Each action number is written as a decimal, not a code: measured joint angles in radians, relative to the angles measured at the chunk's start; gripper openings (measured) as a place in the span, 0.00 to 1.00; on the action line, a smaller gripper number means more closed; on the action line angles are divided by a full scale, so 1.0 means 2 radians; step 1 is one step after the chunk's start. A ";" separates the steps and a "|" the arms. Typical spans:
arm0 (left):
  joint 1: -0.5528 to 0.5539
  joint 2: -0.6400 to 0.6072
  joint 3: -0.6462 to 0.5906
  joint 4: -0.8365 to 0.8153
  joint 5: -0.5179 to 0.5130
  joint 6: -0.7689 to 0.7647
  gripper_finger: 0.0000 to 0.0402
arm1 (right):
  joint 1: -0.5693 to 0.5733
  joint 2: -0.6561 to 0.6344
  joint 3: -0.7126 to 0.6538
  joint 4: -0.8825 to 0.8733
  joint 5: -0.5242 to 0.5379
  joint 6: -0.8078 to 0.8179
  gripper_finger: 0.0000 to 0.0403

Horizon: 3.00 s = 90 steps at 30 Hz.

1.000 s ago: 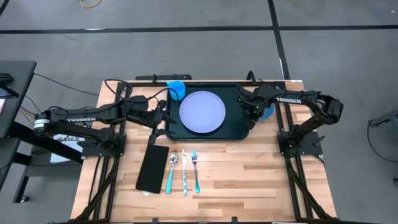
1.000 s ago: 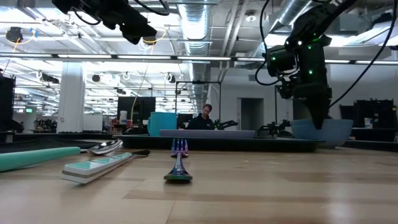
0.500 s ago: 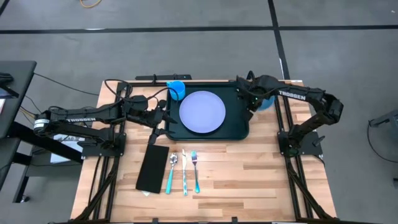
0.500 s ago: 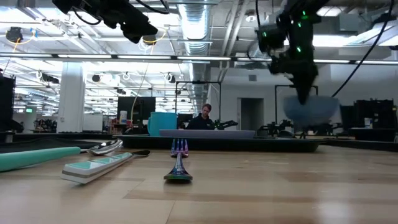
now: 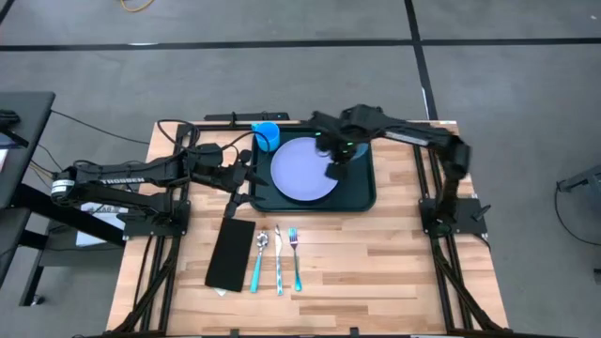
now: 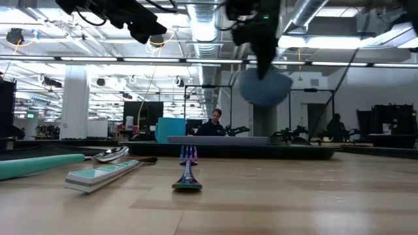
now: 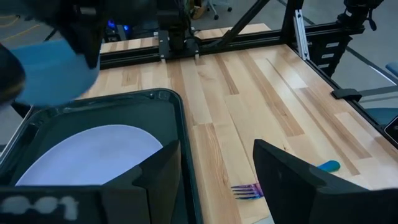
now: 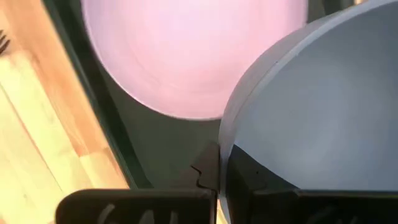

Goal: Set up tray
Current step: Put the bowl on top of the purple plate

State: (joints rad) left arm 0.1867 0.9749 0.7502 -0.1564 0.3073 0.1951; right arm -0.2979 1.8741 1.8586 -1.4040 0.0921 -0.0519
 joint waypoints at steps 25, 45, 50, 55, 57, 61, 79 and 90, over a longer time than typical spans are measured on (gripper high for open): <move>0.000 -0.077 0.000 -0.106 -0.014 -0.004 0.48 | 0.022 0.219 0.189 -0.011 -0.007 -0.144 0.00; 0.000 -0.079 0.000 -0.110 -0.030 -0.004 0.48 | 0.046 0.219 0.189 0.000 -0.013 -0.140 0.00; 0.000 -0.079 0.000 -0.110 -0.030 -0.004 0.48 | 0.047 0.219 0.188 0.003 -0.030 -0.135 0.00; 0.000 -0.079 0.000 -0.110 -0.030 -0.004 0.48 | 0.047 0.219 0.185 0.006 -0.034 -0.131 0.00; 0.000 -0.079 0.000 -0.110 -0.030 -0.004 0.48 | 0.047 0.218 0.170 0.023 -0.034 -0.131 0.00; 0.000 -0.079 0.000 -0.110 -0.030 -0.004 0.48 | 0.047 0.219 0.144 0.024 -0.034 -0.131 0.00; 0.000 -0.079 0.000 -0.110 -0.030 -0.004 0.48 | 0.048 0.219 0.126 0.039 -0.034 -0.135 0.01; 0.000 -0.079 0.000 -0.110 -0.030 -0.005 0.48 | 0.058 0.219 0.125 0.047 -0.014 -0.131 0.17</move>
State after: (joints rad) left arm 0.1864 0.8169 0.7498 -0.3763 0.2474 0.1860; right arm -0.1827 2.3113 2.1096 -1.3104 0.0632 -0.3145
